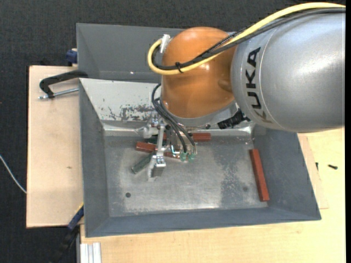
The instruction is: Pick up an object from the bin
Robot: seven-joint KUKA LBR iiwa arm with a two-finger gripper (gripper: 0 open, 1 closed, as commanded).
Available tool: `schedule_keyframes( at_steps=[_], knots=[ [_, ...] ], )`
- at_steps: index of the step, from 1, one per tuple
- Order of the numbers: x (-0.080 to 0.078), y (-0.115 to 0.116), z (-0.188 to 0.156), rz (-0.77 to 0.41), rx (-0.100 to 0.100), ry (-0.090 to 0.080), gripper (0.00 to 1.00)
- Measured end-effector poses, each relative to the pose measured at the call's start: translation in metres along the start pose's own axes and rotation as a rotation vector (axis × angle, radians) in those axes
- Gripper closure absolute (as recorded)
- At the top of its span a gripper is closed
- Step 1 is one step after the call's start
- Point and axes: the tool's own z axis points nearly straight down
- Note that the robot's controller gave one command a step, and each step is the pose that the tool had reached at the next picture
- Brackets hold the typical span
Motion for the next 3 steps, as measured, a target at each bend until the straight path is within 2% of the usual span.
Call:
schedule_keyframes(
  at_steps=[1, 3],
  knots=[
    [-0.0019, -0.0013, -0.0044, 0.004, -0.002, -0.008, 1.0],
    [-0.0019, -0.0013, -0.0041, 0.005, -0.002, -0.009, 1.0]
  ],
)
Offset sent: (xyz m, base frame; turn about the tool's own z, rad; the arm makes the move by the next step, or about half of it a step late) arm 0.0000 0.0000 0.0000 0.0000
